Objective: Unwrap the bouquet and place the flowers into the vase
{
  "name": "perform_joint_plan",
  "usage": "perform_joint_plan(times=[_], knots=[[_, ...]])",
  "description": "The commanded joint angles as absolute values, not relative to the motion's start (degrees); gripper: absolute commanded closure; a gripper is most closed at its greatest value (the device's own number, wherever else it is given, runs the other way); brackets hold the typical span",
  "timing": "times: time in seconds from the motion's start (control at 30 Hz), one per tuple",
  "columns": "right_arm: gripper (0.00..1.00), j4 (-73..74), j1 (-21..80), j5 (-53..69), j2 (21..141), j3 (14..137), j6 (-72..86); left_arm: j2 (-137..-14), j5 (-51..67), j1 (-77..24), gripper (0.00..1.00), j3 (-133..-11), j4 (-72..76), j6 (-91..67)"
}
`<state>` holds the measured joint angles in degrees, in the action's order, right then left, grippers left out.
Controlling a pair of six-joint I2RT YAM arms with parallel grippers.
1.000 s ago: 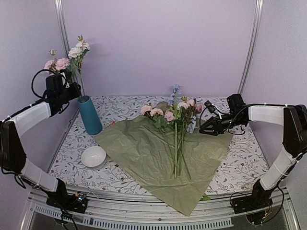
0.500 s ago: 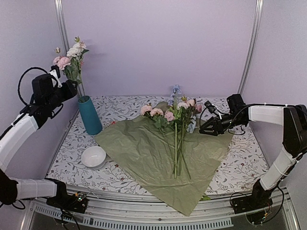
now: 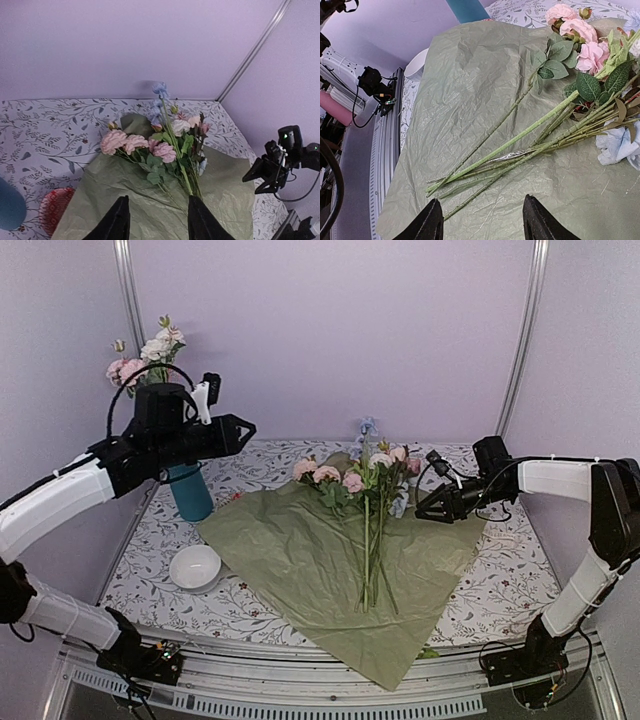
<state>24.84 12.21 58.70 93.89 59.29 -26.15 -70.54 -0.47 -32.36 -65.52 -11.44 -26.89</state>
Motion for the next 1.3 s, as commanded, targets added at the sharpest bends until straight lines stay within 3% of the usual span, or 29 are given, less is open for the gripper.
perform_joint_plan(times=[0.0, 0.47, 0.67, 1.07, 1.27], knots=[[0.44, 24.21, 11.87, 58.44, 94.12, 59.67, -25.49, -78.30, 3.85, -38.77, 0.61, -68.17, -10.98, -29.08], [0.44, 24.25, 11.82, 58.19, 94.74, 59.56, -25.84, -103.33, 10.49, -48.94, 0.55, -66.32, 5.46, -45.15], [0.44, 24.33, 11.87, 58.21, 94.42, 59.50, -25.99, -109.93, 12.72, -49.13, 0.56, -64.61, 16.02, -53.91], [0.44, 24.50, 11.90, 58.44, 94.30, 59.51, -26.19, -119.51, 12.20, -49.27, 0.56, -65.24, 20.94, -62.65], [0.44, 24.52, 11.87, 58.76, 94.42, 59.58, -26.37, -124.46, 14.42, -48.96, 0.61, -66.23, 28.72, -66.25]])
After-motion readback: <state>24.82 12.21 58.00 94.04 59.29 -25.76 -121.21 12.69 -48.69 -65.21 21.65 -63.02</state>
